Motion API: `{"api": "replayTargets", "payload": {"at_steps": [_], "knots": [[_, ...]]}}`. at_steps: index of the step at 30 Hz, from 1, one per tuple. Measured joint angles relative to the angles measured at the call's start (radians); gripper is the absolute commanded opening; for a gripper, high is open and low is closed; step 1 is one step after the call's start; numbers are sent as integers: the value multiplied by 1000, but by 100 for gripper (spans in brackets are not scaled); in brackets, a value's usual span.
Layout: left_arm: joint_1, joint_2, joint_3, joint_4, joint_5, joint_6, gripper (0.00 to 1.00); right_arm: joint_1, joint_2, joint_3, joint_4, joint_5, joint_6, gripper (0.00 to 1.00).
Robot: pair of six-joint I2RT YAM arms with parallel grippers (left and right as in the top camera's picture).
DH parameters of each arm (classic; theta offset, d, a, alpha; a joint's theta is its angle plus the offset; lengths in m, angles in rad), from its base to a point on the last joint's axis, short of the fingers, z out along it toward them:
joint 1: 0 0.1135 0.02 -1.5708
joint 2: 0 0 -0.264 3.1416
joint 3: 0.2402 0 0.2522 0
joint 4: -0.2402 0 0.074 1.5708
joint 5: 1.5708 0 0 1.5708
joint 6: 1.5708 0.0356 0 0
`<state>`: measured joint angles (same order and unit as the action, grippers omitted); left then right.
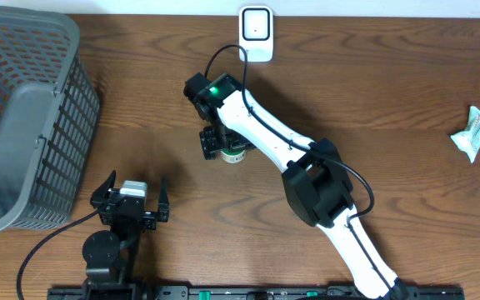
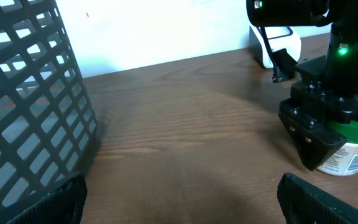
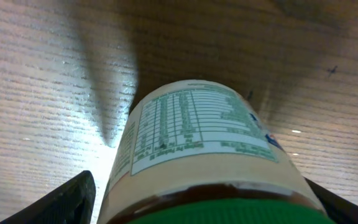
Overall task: Scan the item barcode
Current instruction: 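Close the right gripper around the bottle and lift it, then carry the bottle to the white scanner and hold it there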
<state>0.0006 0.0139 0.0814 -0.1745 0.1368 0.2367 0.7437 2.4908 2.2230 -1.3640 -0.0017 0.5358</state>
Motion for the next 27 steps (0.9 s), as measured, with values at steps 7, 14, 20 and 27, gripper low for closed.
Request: {"api": "replayTargets", "payload": {"at_steps": [7,14,20,27], "knots": [[0,0,0,0,0,0,98,0,-11,-56,66,21,59,67],[0,0,0,0,0,0,98,0,-46,-119,111,8,89,48],[0,0,0,0,0,0,98,-7,-46,-108,46,-34,75,47],[0,-1,0,0,0,0,98,-61,-42,29,-203,-170,-13,46]]}}
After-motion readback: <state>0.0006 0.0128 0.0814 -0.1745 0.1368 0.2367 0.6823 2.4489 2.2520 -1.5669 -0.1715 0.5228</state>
